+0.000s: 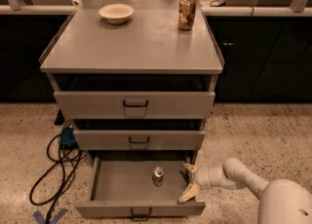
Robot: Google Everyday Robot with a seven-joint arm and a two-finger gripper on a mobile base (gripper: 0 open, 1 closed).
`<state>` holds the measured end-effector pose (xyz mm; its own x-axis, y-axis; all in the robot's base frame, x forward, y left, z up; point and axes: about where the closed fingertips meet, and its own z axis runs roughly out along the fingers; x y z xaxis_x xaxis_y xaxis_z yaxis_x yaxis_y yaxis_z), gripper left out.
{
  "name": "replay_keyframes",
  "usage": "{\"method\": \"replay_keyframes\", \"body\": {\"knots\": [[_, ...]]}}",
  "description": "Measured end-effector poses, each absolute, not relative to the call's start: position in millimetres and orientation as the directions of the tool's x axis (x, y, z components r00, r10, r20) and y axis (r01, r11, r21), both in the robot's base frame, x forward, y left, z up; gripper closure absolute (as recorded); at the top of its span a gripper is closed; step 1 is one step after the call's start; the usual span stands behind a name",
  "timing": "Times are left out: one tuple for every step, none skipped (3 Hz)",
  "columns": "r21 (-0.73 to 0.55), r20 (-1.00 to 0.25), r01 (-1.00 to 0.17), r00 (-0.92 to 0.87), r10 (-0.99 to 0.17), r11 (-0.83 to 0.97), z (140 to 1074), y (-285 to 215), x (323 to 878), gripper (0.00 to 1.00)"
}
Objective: Pick redbull can from bottom drawer and place on counter
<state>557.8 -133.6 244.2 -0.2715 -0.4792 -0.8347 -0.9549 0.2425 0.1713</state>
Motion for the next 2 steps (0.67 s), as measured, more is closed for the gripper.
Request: {"method": "replay_keyframes", "body": {"knots": [[0.185,-0.840,-0.958,-0.269,-0.470,0.218,237.7,-123.9,559.9,0.00],[0.195,-0.866,-0.968,-0.245,-0.436,0.157,226.4,-89.0,560.4,0.00]]}}
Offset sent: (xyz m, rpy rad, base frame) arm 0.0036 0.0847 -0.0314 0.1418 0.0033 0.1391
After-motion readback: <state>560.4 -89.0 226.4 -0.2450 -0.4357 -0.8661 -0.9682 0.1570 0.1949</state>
